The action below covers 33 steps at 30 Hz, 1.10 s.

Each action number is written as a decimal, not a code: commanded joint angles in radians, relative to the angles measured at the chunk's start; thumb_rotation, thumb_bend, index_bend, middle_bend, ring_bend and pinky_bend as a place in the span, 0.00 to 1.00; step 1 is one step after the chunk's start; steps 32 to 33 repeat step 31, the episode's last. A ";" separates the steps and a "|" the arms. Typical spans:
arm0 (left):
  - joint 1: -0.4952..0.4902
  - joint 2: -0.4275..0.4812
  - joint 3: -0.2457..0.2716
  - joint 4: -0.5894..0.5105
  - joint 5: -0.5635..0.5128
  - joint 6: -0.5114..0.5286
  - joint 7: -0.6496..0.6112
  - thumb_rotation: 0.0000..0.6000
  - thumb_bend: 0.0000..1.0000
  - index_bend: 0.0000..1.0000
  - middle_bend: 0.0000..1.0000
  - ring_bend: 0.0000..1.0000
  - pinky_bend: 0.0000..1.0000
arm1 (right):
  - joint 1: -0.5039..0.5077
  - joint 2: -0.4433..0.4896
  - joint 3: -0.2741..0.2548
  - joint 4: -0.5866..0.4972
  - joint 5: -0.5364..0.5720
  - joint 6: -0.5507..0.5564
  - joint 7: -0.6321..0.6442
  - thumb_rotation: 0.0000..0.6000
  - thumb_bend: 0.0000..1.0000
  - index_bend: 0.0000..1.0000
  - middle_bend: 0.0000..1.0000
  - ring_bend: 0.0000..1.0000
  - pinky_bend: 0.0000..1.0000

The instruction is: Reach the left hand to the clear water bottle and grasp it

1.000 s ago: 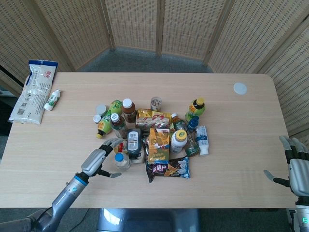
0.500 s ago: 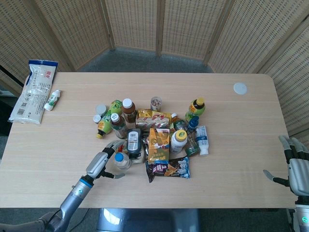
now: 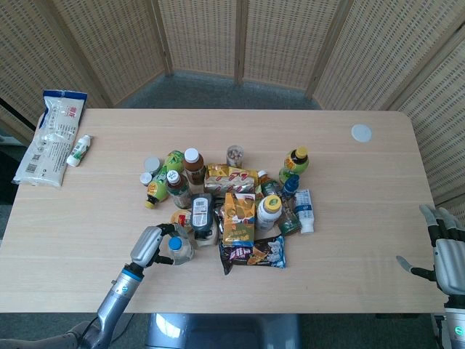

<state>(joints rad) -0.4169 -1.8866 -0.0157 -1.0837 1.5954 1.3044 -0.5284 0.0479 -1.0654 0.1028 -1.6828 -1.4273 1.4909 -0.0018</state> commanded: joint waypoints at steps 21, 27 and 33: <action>-0.029 0.378 -0.095 -0.505 0.074 0.128 0.209 1.00 0.06 0.67 0.59 0.53 0.47 | -0.002 -0.003 -0.006 -0.009 -0.014 0.008 -0.013 0.93 0.00 0.00 0.00 0.00 0.00; -0.041 0.420 -0.120 -0.571 0.076 0.133 0.258 1.00 0.06 0.67 0.59 0.53 0.47 | -0.005 0.001 -0.005 -0.014 -0.014 0.013 -0.009 0.93 0.00 0.00 0.00 0.00 0.00; -0.046 0.431 -0.129 -0.597 0.073 0.135 0.275 1.00 0.06 0.67 0.59 0.53 0.47 | -0.005 0.003 -0.005 -0.016 -0.012 0.013 -0.007 0.93 0.00 0.00 0.00 0.00 0.00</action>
